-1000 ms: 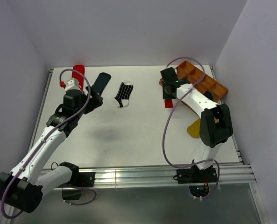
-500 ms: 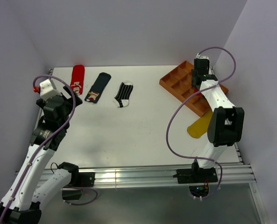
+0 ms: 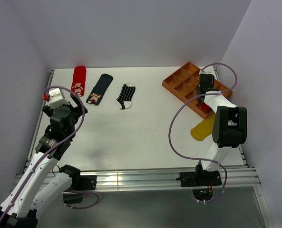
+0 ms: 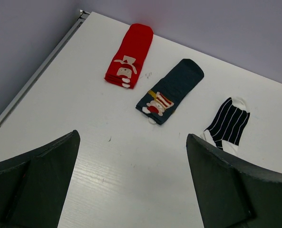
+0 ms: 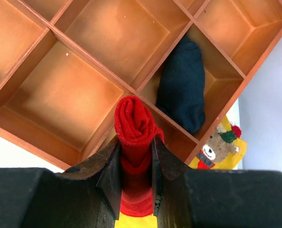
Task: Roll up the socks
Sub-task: Place the sock in the storage box.
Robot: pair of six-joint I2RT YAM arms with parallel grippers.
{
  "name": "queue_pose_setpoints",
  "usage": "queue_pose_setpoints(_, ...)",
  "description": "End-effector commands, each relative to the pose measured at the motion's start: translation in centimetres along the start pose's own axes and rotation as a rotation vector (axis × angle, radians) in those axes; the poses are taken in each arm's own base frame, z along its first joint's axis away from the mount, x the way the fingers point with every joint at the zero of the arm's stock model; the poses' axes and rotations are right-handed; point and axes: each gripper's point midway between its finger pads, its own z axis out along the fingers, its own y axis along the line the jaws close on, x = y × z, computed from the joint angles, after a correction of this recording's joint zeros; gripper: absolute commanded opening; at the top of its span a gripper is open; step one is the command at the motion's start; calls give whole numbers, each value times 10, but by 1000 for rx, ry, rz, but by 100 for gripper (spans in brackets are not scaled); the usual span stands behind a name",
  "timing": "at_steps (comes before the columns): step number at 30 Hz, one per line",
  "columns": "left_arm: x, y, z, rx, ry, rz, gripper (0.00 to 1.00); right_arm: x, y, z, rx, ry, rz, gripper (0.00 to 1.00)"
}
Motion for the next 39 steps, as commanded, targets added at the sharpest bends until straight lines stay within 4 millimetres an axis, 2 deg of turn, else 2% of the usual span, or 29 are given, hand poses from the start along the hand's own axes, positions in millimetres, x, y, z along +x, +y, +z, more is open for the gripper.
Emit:
queue_pose_setpoints(1, -13, -1, -2, 3, -53, -14, 99, -16, -6, 6, 17, -69, 10, 0)
queue_pose_setpoints(11, -11, -3, -2, 13, -49, -8, 99, 18, -11, 18, 39, 45, 50, 0)
queue_pose_setpoints(16, -11, -3, -3, 18, -53, -11, 100, 44, -10, 28, 62, 160, 73, 0)
queue_pose_setpoints(17, -11, -4, -3, 20, -52, -11, 99, 39, -9, 29, 54, 158, 76, 0)
queue_pose_setpoints(24, -10, -5, -2, 22, -46, -6, 99, 50, -19, 32, 63, 247, 102, 0)
queue_pose_setpoints(31, -4, -6, 2, 14, -29, 11, 99, 54, -9, 27, 18, 304, 119, 0)
queue_pose_setpoints(35, -1, -6, 4, 10, -19, 21, 99, 70, -7, 22, 36, 391, 160, 1)
queue_pose_setpoints(39, 1, -8, 5, 15, -13, 23, 100, 72, -6, 25, 42, 412, 176, 9)
